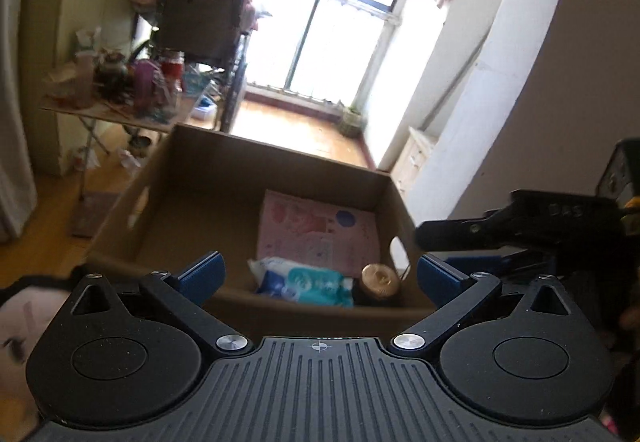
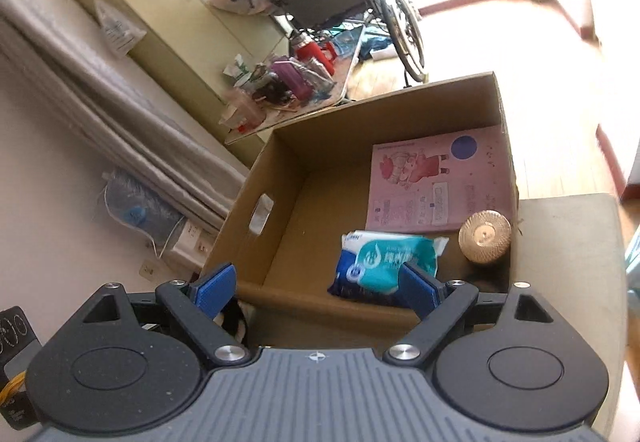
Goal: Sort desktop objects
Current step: 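Open both grippers and withdraw them from the box toward the plush doll, then close both grippers on the plush doll's body from its two sides, then lift the plush doll with both grippers off the table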
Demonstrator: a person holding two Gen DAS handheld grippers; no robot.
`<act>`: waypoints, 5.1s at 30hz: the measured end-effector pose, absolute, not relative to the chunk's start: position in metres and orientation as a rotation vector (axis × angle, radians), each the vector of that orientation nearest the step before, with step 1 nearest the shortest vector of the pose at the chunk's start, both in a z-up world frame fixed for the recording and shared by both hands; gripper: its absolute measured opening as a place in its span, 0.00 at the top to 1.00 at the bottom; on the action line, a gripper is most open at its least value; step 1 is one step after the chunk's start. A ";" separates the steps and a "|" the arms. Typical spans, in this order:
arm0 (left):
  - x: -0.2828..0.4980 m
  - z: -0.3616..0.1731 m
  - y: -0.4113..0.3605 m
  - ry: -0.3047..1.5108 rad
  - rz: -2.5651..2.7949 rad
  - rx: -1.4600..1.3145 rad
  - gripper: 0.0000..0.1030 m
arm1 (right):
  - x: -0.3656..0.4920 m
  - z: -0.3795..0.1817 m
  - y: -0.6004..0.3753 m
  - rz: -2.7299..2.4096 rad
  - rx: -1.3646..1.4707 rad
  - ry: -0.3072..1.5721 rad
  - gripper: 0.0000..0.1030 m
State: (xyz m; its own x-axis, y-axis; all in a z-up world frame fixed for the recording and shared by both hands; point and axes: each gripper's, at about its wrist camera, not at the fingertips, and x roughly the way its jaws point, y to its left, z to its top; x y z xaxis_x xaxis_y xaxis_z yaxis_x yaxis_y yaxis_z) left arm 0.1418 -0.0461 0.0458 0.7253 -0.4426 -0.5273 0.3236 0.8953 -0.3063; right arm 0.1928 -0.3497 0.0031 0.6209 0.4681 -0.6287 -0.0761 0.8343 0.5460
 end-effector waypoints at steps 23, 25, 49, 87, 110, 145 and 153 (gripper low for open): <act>0.051 0.078 0.129 0.536 0.025 -0.096 0.00 | 0.147 0.027 -0.224 0.531 0.356 0.738 0.00; 0.058 0.065 0.137 0.573 0.026 -0.125 0.00 | 0.154 0.013 -0.214 0.561 0.386 0.788 0.00; 0.125 -0.066 0.135 0.960 -0.288 -0.285 0.00 | 0.241 -0.143 -0.106 0.624 0.592 1.323 0.12; 0.082 -0.048 0.003 1.029 -0.510 -0.073 0.00 | 0.140 -0.125 -0.279 0.495 0.756 1.315 0.11; 0.058 -0.047 0.023 1.010 -0.527 -0.117 0.00 | 0.143 -0.113 -0.296 0.431 0.790 1.203 0.06; 0.067 -0.039 0.039 0.817 -0.463 -0.157 0.00 | 0.102 -0.031 -0.243 0.207 0.046 0.890 0.00; 0.069 -0.046 0.046 0.813 -0.449 -0.180 0.00 | 0.087 -0.020 -0.231 0.159 -0.126 0.776 0.00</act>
State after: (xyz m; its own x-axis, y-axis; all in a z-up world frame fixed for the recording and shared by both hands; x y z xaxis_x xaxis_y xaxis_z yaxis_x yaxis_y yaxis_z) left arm 0.0689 0.0462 -0.0460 0.5999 -0.4532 -0.6594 0.3171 0.8913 -0.3241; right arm 0.0872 -0.2307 -0.0201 0.7029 0.0958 -0.7048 -0.1883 0.9806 -0.0545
